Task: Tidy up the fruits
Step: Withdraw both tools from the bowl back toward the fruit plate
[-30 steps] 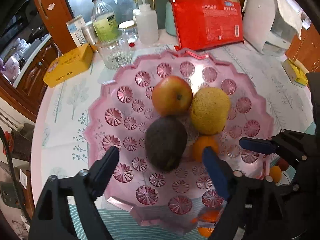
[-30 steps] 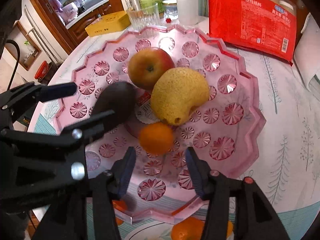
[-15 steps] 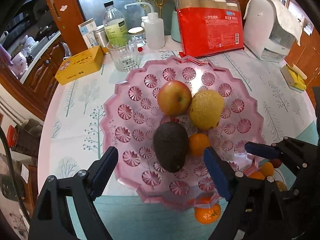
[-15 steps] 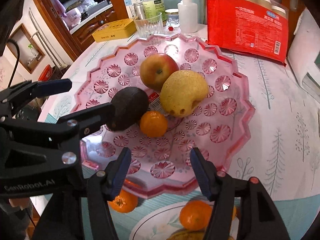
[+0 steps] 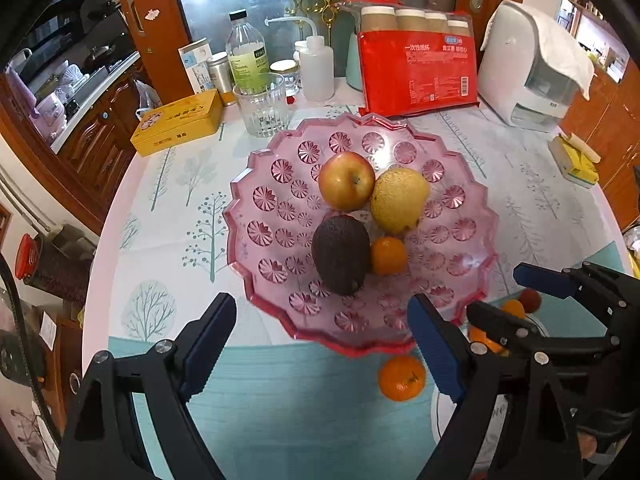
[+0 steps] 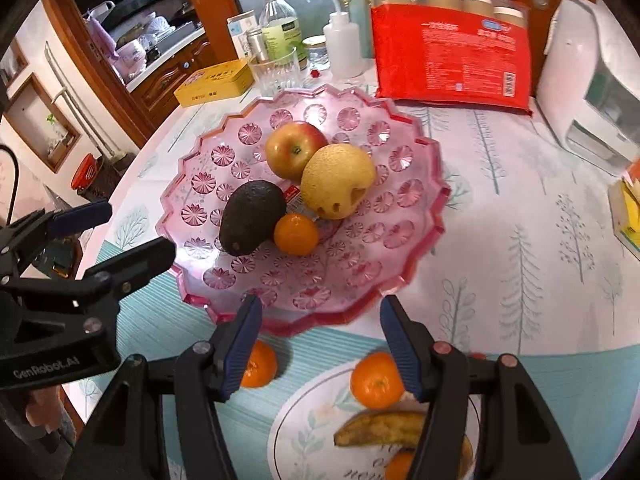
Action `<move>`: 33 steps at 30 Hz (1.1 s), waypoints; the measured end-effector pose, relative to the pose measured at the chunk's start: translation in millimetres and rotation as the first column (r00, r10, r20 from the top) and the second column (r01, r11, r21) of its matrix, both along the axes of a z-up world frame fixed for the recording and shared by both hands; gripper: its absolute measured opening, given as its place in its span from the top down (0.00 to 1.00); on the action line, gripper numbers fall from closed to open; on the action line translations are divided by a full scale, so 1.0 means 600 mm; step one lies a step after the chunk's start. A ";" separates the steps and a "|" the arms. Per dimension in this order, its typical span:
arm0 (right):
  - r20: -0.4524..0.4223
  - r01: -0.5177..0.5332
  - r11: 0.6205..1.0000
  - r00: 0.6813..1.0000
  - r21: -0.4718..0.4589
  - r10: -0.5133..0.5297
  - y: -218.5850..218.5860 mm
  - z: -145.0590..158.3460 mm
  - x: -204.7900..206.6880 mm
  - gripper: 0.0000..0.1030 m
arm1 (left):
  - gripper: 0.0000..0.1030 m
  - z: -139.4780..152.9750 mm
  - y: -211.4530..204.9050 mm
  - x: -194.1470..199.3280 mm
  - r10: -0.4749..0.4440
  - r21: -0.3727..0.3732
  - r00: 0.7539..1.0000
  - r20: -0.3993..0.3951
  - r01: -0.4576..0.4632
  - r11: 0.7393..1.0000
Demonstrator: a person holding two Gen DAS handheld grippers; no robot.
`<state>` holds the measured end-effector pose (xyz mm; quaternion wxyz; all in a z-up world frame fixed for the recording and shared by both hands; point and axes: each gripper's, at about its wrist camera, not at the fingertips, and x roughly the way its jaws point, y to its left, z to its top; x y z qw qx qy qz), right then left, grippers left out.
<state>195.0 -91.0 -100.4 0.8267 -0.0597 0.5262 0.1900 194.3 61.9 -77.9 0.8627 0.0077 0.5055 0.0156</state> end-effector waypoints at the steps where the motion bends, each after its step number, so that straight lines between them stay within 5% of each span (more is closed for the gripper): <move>1: 0.002 0.006 1.000 1.000 0.003 -0.006 -0.004 0.005 -0.005 0.40 | 0.16 0.005 -0.001 -0.006 0.000 -0.001 1.000 0.005 0.000 1.000; 23: 0.115 0.086 0.996 0.990 0.013 -0.087 -0.062 0.115 -0.127 0.40 | 0.15 0.113 -0.025 -0.117 -0.041 -0.035 0.992 0.120 0.046 0.998; 33: 0.151 0.179 0.983 0.971 0.042 -0.184 -0.124 0.142 -0.168 0.40 | 0.13 0.118 -0.032 -0.151 -0.042 -0.064 0.990 0.135 0.051 0.997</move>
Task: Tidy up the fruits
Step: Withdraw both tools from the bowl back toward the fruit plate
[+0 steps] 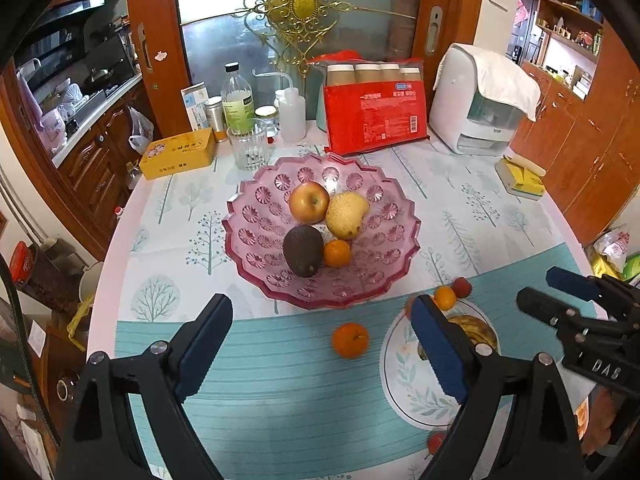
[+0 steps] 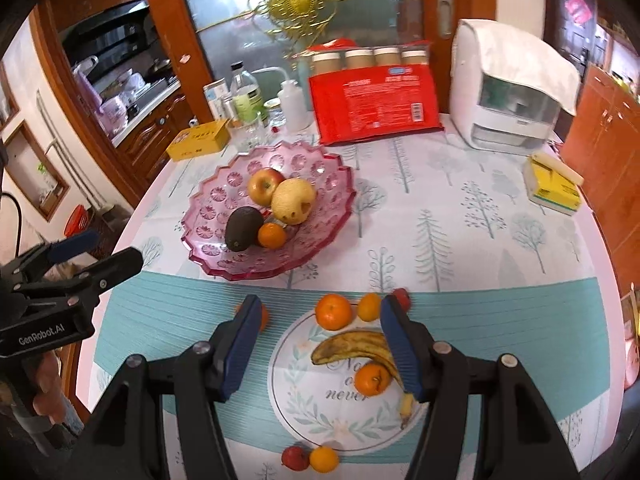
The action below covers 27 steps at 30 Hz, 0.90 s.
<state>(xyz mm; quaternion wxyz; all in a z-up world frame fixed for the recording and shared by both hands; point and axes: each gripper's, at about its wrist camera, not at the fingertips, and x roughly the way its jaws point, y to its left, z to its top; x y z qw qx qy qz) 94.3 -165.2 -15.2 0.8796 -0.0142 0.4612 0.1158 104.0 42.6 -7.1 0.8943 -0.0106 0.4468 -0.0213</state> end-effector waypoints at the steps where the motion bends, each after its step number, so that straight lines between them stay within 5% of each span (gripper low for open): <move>1: 0.002 0.012 1.000 1.000 -0.001 -0.012 -0.007 0.000 -0.003 0.40 | 0.13 -0.002 -0.002 -0.002 -0.001 0.000 1.000 -0.001 0.001 1.000; 13: -0.039 0.093 0.996 0.995 -0.003 -0.093 -0.069 -0.032 -0.040 0.40 | 0.13 -0.037 -0.036 -0.031 -0.031 -0.023 0.999 -0.035 0.030 0.999; 27: -0.086 0.038 0.999 0.995 -0.022 -0.040 -0.058 -0.090 -0.022 0.40 | 0.13 -0.134 -0.073 -0.018 -0.018 0.010 0.994 -0.109 0.020 1.000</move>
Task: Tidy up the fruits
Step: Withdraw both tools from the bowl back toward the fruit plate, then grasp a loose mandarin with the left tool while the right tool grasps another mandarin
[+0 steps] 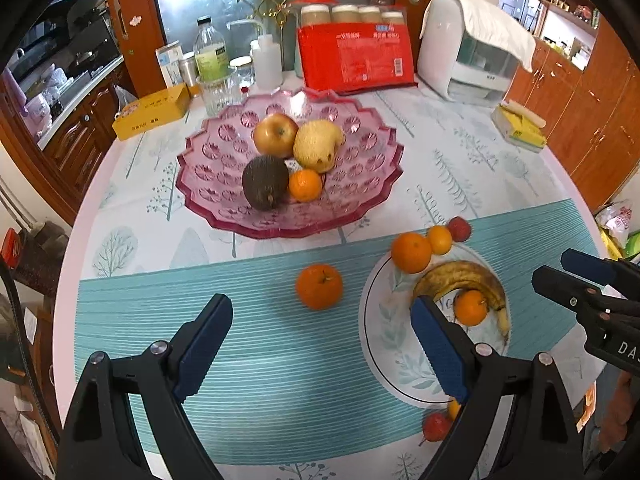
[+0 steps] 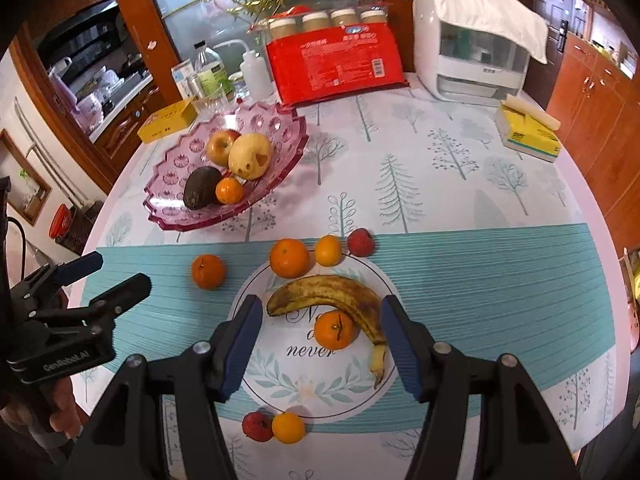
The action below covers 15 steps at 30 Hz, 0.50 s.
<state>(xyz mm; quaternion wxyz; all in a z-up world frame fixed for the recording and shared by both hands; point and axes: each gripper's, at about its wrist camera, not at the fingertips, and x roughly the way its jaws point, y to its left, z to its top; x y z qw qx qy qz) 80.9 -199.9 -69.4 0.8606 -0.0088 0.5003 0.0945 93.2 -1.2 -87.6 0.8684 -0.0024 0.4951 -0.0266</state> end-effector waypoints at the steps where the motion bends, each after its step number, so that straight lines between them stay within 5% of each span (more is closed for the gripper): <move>1: -0.012 -0.004 1.000 1.000 0.001 0.004 0.001 -0.008 0.006 0.40 | 0.13 -0.008 0.000 0.004 0.006 -0.001 1.000 -0.008 -0.006 1.000; 15: -0.069 -0.108 0.994 0.992 0.010 0.108 0.054 -0.092 0.096 0.40 | 0.13 -0.104 0.022 0.061 0.104 -0.041 0.990 -0.092 -0.108 0.993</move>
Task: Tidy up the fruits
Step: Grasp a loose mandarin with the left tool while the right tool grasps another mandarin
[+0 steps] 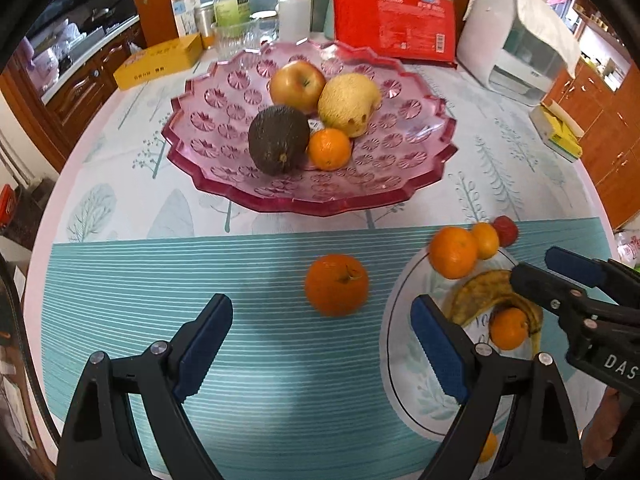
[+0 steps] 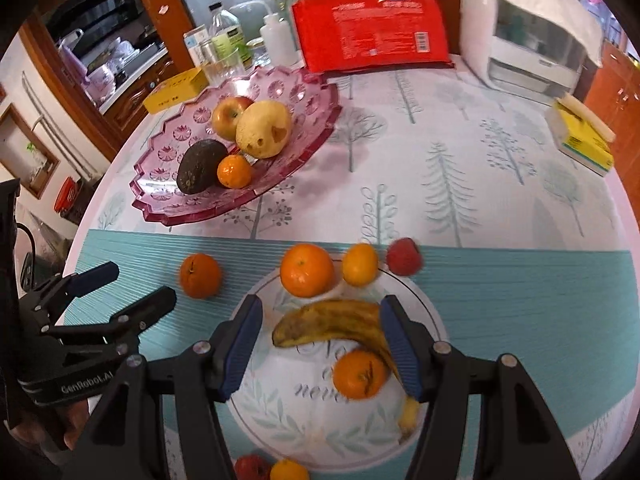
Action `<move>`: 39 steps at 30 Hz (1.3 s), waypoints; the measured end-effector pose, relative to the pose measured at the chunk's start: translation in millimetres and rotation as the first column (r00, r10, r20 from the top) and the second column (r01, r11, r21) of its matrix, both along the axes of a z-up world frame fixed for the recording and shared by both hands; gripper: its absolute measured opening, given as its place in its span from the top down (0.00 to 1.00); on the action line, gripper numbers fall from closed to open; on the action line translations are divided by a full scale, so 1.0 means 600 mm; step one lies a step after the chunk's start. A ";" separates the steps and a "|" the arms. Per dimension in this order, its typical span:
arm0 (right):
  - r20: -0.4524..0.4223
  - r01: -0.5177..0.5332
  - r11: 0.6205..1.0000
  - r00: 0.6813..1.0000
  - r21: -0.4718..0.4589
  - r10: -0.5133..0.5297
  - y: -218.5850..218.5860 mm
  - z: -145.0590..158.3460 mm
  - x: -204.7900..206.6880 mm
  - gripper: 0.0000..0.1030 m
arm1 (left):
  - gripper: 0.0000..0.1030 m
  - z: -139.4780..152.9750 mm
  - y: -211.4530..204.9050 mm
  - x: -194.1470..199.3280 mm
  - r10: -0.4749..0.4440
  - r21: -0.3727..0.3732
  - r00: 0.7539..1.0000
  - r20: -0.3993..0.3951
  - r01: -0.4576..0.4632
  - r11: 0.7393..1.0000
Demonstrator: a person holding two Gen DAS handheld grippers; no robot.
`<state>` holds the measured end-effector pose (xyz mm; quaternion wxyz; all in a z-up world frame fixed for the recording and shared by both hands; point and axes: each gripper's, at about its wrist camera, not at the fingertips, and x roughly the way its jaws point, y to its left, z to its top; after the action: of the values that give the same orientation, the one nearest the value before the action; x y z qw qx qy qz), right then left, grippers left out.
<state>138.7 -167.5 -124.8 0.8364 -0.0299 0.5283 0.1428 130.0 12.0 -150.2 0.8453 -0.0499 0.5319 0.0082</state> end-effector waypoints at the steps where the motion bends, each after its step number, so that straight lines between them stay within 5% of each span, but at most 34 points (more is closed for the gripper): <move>1: -0.005 -0.006 1.000 1.000 0.001 0.006 0.004 -0.006 0.007 0.40 | 0.13 -0.006 0.000 0.004 0.004 -0.001 1.000 -0.004 -0.004 1.000; 17: -0.063 -0.092 0.996 0.994 -0.014 0.091 0.048 -0.075 0.061 0.50 | 0.27 -0.073 0.015 0.041 0.033 -0.043 0.997 -0.070 -0.036 0.998; 26: 0.030 -0.178 0.971 0.982 -0.159 0.185 0.079 -0.080 0.052 0.54 | 0.43 -0.088 0.012 0.045 0.004 -0.093 0.998 -0.070 -0.011 0.996; 34: 0.103 -0.253 0.891 0.944 -0.376 0.312 0.111 -0.098 0.020 0.56 | 0.57 -0.089 0.005 0.048 -0.025 -0.117 0.998 -0.064 0.017 0.993; 39: 0.111 -0.250 0.893 0.944 -0.373 0.311 0.109 -0.095 0.019 0.59 | 0.58 -0.085 -0.003 0.045 -0.032 -0.106 0.998 -0.056 0.026 0.994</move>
<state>150.2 -102.0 -181.9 0.8291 -0.2679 0.4633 0.1618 156.8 9.9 -201.1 0.8258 -0.0865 0.5565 -0.0308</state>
